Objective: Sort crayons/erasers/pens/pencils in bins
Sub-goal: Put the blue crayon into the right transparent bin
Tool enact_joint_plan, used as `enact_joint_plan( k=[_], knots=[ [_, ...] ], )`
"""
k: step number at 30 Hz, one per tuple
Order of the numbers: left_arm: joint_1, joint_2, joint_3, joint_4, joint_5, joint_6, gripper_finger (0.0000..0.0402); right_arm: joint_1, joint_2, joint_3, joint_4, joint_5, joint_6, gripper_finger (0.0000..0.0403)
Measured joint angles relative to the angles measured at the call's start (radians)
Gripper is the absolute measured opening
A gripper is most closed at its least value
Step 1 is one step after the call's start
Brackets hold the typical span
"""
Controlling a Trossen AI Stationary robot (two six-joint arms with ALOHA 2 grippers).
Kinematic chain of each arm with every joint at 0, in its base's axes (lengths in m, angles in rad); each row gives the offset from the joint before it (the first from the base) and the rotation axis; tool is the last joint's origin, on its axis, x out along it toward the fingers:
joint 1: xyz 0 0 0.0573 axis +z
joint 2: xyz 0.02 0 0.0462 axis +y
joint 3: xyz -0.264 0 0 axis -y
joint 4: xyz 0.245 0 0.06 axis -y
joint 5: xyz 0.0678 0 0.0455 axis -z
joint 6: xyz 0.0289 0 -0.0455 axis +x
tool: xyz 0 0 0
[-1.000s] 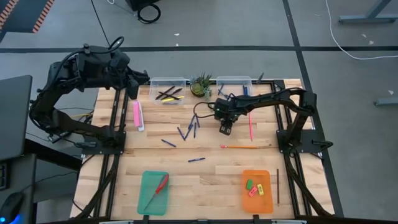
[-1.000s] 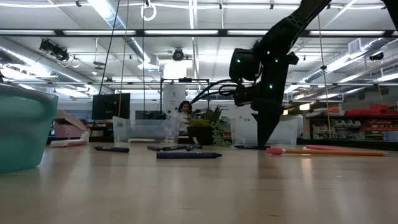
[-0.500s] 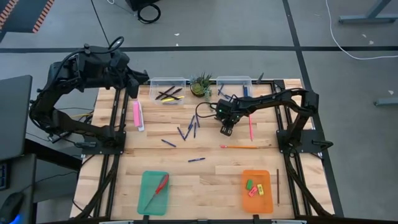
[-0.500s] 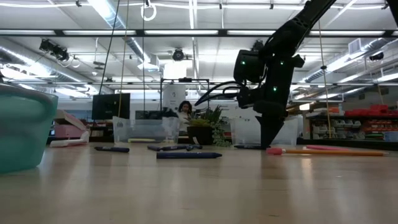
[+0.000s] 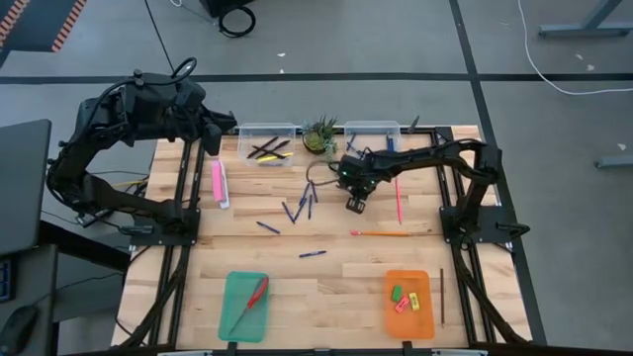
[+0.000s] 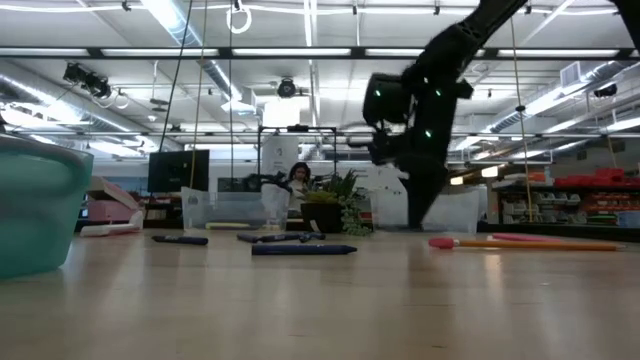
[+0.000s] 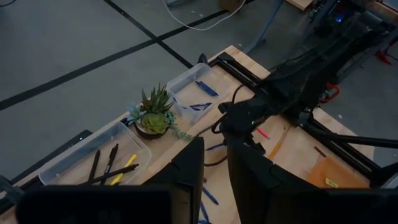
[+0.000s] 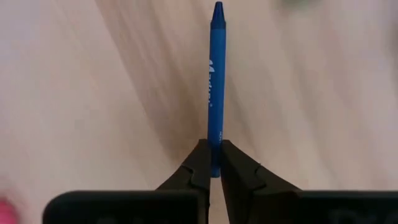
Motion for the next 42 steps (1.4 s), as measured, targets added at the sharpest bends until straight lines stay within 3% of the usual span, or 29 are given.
enact_joint_plan(
  k=[8,15,21,28,37,42],
  knots=[
    [0.0,0.0,0.0,0.0,-0.009,0.008,0.0071,-0.01,-0.004,0.248,-0.232,0.008,-0.083,0.0028],
    [0.0,0.0,0.0,0.0,-0.028,0.009,0.0075,-0.115,-0.021,0.423,-0.454,0.117,-0.186,0.0028],
    [0.0,0.0,-0.001,0.009,-0.034,0.011,0.0068,-0.303,-0.092,0.415,-0.496,0.131,-0.233,0.0028],
    [0.0,0.0,-0.001,0.064,-0.033,0.002,0.0071,-0.446,-0.084,0.382,-0.444,0.06,-0.373,0.0034],
    [0.0,0.0,-0.001,0.066,-0.033,-0.033,0.0067,-0.481,-0.084,0.377,-0.42,-0.012,-0.385,0.0046],
    [-0.002,0.0,-0.001,0.066,-0.033,-0.065,0.0072,-0.476,-0.084,0.377,-0.406,-0.047,-0.34,0.0086]
  ],
)
